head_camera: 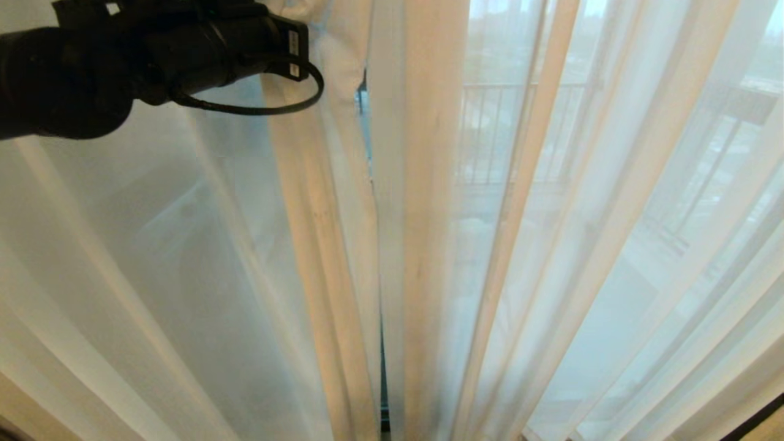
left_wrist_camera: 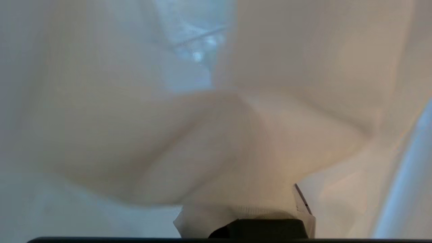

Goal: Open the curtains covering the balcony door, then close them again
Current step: Pull the inner curtains open on both sides

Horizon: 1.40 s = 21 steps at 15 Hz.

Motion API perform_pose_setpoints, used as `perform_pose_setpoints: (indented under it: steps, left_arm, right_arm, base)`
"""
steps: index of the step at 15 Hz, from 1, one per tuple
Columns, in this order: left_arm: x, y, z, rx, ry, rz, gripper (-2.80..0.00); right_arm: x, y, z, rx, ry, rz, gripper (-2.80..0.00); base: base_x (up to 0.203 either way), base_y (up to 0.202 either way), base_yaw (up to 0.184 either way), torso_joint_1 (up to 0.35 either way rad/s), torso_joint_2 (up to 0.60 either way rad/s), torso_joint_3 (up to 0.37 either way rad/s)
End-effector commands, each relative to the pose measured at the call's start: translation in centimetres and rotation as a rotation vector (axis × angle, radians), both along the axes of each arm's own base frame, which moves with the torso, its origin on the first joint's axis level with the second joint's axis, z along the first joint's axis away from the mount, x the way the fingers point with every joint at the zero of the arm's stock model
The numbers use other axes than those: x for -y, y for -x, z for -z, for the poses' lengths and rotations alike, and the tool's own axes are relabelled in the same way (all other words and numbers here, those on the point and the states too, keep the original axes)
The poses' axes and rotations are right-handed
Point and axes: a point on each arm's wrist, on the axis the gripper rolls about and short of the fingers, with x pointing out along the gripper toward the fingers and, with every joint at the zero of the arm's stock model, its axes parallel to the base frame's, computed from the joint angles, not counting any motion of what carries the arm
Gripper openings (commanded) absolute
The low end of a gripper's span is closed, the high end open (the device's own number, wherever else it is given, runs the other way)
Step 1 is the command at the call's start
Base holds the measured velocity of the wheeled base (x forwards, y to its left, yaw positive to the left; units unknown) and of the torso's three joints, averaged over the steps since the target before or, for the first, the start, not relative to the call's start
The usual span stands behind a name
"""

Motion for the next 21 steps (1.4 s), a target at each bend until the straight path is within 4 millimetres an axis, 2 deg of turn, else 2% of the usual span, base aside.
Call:
perform_pose_setpoints:
  steps: [1, 6, 15, 21]
  left_arm:
    - [-1.1, 1.4, -1.4, 0.043, -0.006, -0.039, -2.8]
    - [-2.4, 3.3, -2.2, 0.071, -0.028, -0.089, -2.8]
    - [-7.1, 4.5, -2.5, 0.071, -0.021, -0.227, -2.8]
    - [-9.5, 5.2, -2.6, 0.068, 0.006, -0.303, -2.8]
  right_arm:
    - [0.0, 0.0, 0.0, 0.0, 0.001, 0.0, -2.8]
    - [0.0, 0.0, 0.0, 0.0, 0.001, -0.001, -2.8]
    - [0.0, 0.0, 0.0, 0.0, 0.001, 0.0, -2.8]
    - [0.0, 0.0, 0.0, 0.0, 0.001, 0.0, -2.8]
  base:
    - [0.0, 0.0, 0.0, 0.0, 0.0, 0.0]
    - [0.0, 0.0, 0.0, 0.0, 0.0, 0.0]
    - [0.0, 0.0, 0.0, 0.0, 0.0, 0.0]
    - [0.0, 0.0, 0.0, 0.0, 0.0, 0.0]
